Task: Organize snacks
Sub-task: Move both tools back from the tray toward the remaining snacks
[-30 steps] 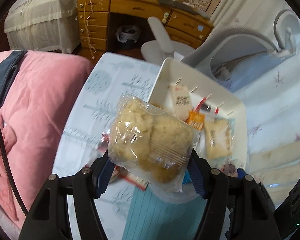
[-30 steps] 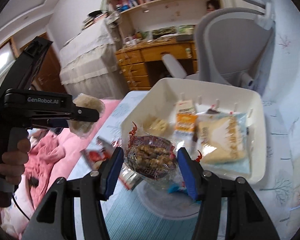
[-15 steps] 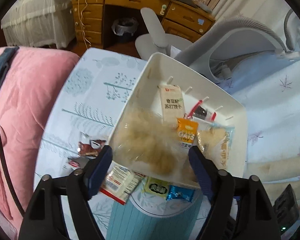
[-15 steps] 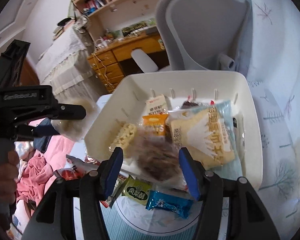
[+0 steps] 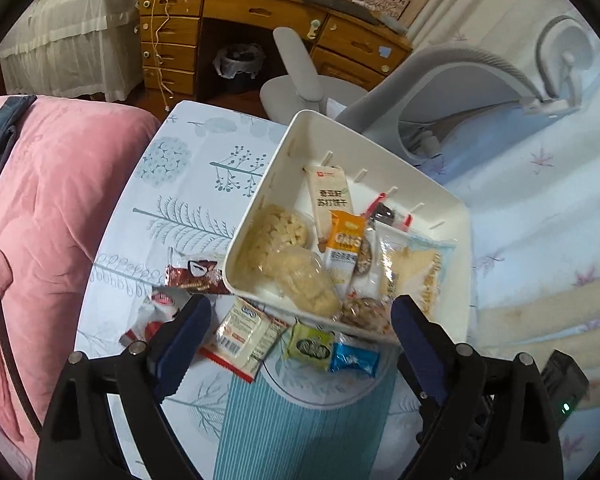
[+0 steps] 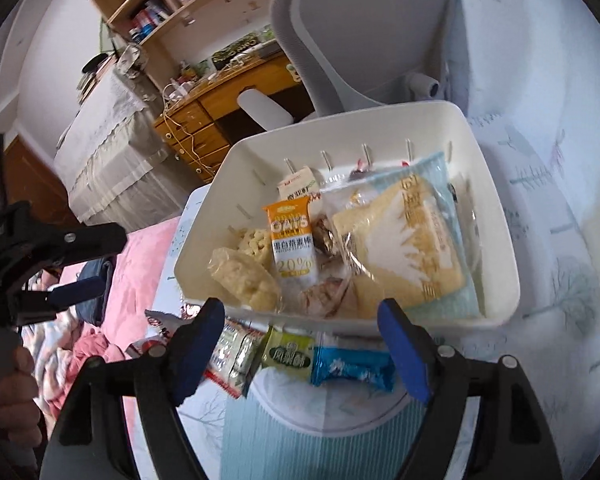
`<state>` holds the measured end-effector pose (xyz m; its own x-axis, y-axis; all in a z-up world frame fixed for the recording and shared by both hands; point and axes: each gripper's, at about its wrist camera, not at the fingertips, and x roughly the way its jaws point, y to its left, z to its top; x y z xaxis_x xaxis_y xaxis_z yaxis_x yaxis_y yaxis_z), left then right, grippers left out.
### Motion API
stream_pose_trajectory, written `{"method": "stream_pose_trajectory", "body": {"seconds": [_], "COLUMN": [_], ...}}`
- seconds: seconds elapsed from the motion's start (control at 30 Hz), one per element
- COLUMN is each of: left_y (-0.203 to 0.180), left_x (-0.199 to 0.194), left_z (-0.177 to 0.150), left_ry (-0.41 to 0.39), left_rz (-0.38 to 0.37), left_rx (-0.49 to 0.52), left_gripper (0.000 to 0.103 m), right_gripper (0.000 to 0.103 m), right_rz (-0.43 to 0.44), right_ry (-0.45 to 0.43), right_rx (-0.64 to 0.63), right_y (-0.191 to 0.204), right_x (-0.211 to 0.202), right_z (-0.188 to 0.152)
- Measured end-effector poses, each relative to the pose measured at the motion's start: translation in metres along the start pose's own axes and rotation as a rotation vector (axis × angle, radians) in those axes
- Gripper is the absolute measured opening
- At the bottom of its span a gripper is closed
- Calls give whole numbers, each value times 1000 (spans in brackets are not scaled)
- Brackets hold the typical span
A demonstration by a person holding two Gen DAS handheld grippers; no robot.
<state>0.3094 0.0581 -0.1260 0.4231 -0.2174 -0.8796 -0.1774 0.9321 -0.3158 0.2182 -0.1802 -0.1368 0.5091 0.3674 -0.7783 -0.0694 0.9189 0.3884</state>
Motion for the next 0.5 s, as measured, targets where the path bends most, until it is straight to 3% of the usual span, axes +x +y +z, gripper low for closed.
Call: {"method": "stream_pose_trajectory", "body": {"seconds": [0.27,0.5], "left_y": [19,61], "left_x": [-21,-43], "left_z": [-38,-60], "left_ry": [49,62], "left_rz": [-36,-85], "left_rx": [53,140], "left_gripper": [91,91], "right_gripper": [79,79], "right_rz": [-32,-83], "right_ry": [90,80], "right_rx": [140,253], "right_y": [4,30], "right_x": [-10,-29], "right_z": [-28,-65]}}
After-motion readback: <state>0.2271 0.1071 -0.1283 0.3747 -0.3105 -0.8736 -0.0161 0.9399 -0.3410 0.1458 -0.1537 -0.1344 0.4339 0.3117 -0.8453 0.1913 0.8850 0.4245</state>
